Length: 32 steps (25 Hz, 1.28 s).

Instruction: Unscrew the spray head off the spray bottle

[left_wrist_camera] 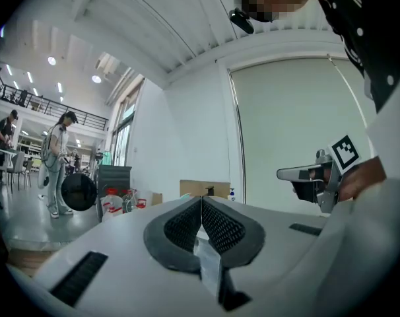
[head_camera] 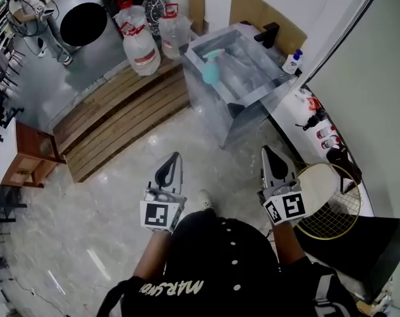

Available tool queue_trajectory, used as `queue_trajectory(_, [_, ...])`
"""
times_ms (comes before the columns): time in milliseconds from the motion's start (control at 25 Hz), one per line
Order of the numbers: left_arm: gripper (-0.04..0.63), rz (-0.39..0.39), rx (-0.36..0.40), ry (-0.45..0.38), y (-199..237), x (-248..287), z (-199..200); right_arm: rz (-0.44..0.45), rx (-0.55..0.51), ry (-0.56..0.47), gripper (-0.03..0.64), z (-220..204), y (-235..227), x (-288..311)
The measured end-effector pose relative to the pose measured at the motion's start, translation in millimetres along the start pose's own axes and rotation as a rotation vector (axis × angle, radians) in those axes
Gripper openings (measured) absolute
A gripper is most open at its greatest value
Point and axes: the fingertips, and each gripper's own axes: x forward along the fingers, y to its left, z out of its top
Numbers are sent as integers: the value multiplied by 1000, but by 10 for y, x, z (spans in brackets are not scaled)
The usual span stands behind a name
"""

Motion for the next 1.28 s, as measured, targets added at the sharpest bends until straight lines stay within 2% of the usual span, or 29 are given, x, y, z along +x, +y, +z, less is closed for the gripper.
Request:
queue_trajectory(240, [26,-37,-2,-3,279,305,7,-25,-10,1,12,18,-41,418])
queue_trajectory(480, [26,-107,-10,26,317,548,-82,-42,6,5,12,0,-26,651])
queue_trajectory(920, [26,-90,-22,59,551,1144,-302,-42,19,39,12,-261,-468,1165])
queue_trajectory(1280, [26,-77,-17,57,752,2102,-283,19,-2,41,12,-309,-1057,2011])
